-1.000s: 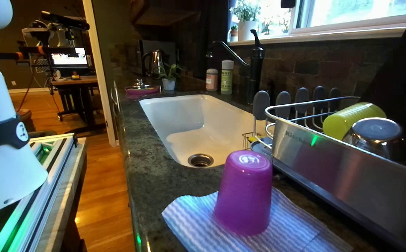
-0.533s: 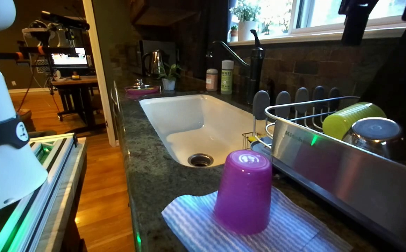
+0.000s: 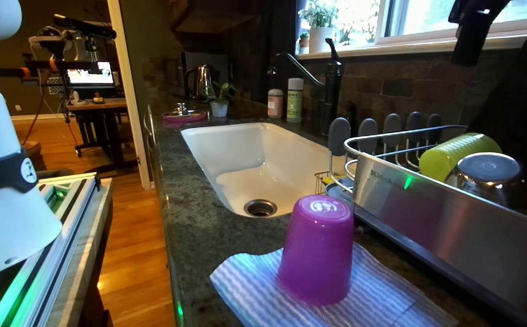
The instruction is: Move the yellow cup on the drying rack and place it next to the purple cup
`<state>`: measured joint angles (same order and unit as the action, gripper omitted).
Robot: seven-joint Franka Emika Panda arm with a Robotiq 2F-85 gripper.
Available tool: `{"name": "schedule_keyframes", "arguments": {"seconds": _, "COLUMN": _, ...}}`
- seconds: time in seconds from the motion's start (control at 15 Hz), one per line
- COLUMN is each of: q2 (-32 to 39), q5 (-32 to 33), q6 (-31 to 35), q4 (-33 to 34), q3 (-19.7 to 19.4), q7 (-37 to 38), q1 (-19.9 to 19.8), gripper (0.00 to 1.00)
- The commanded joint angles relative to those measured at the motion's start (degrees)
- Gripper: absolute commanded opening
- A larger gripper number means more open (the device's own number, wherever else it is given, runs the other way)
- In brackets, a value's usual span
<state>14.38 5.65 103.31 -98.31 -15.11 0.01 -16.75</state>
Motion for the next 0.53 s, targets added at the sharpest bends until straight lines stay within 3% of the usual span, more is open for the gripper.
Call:
{"name": "schedule_keyframes", "arguments": {"seconds": 0.0, "q2": 5.17, "q5": -4.4, "q6": -0.2, "q4": 2.97, "q3": 0.5, "q7": -14.74, "q1": -3.94, "gripper": 1.0}}
{"name": "schedule_keyframes", "arguments": {"seconds": 0.2, "q2": 9.17, "q5": -7.86, "q6": -3.18, "q4": 7.6, "q3": 1.48, "q7": -26.36, "q1": -7.32, "gripper": 1.0}}
{"name": "schedule_keyframes", "arguments": {"seconds": 0.47, "q2": 9.97, "q5": -8.5, "q6": -10.08, "q4": 10.94, "q3": 3.47, "q7": -33.08, "q1": -8.21, "gripper": 1.0}}
